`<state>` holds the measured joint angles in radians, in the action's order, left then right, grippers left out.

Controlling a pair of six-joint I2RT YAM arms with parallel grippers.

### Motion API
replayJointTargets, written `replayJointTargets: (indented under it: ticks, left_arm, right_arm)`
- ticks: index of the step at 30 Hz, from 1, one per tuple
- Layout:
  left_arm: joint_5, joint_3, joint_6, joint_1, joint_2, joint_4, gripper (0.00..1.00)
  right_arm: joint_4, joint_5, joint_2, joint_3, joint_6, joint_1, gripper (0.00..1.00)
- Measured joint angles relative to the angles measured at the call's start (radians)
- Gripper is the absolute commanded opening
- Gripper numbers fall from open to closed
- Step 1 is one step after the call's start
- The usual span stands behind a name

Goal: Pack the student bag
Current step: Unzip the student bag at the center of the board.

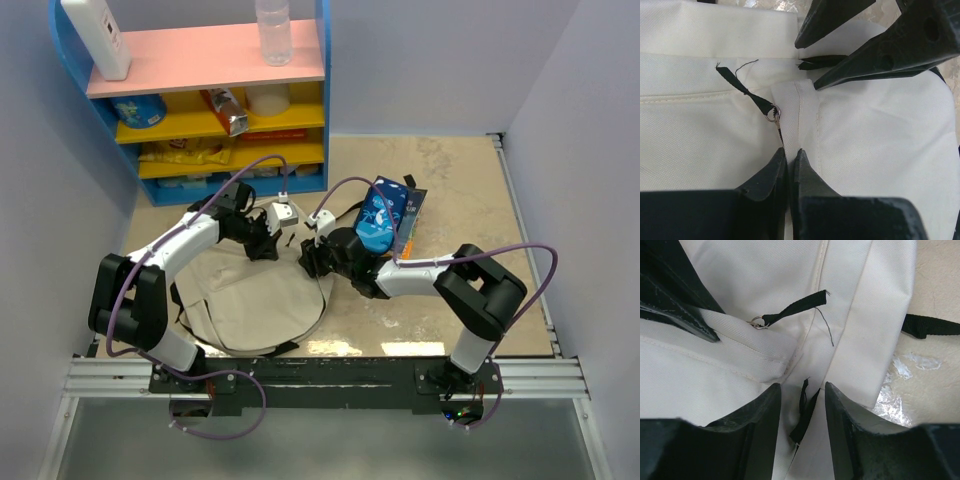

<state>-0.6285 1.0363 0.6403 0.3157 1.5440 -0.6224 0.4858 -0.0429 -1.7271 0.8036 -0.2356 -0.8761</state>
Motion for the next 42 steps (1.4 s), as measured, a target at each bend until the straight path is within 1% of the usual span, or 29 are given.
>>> replayJointTargets:
  ticks: [3, 7, 13, 19, 23, 26, 27, 29, 30, 32, 38, 42]
  left_arm:
    - [0.0, 0.0, 0.0, 0.0, 0.0, 0.0, 0.0]
    - [0.0, 0.0, 0.0, 0.0, 0.0, 0.0, 0.0]
    - [-0.002, 0.0, 0.009, 0.0, -0.006, -0.005, 0.0]
    - [-0.008, 0.007, 0.05, -0.004, -0.013, -0.054, 0.0]
    - [-0.014, 0.011, 0.064, -0.009, -0.013, -0.074, 0.0]
    - [-0.015, 0.014, 0.066, -0.01, -0.013, -0.079, 0.0]
    - [-0.015, 0.016, 0.069, -0.011, -0.013, -0.08, 0.0]
    - [-0.016, 0.017, 0.071, -0.011, -0.013, -0.082, 0.0]
    - [-0.017, 0.017, 0.071, -0.011, -0.013, -0.082, 0.0]
    - [-0.017, 0.017, 0.071, -0.011, -0.013, -0.082, 0.0]
    - [-0.018, 0.017, 0.07, -0.011, -0.013, -0.079, 0.0]
    - [-0.017, 0.017, 0.068, -0.011, -0.013, -0.075, 0.0]
  right_arm:
    - [0.001, 0.008, 0.0, 0.0, -0.006, 0.0, 0.36]
    - [0.001, 0.011, 0.0, 0.0, -0.011, 0.0, 0.33]
    - [0.014, 0.024, 0.0, -0.005, -0.01, 0.0, 0.33]
    - [0.029, 0.067, 0.0, -0.011, -0.002, 0.001, 0.33]
    - [0.035, 0.095, -0.002, -0.011, 0.002, 0.004, 0.28]
    - [0.047, 0.113, -0.006, -0.011, 0.001, 0.006, 0.19]
    - [0.052, 0.115, -0.008, -0.011, 0.0, 0.006, 0.15]
    - [0.056, 0.118, -0.01, -0.011, 0.0, 0.007, 0.09]
    - [0.058, 0.12, -0.01, -0.012, -0.003, 0.007, 0.05]
    - [0.062, 0.123, -0.01, -0.014, -0.006, 0.007, 0.0]
    - [0.056, 0.123, 0.003, -0.029, -0.008, 0.008, 0.0]
    - [0.047, 0.116, 0.052, -0.045, -0.007, 0.008, 0.0]
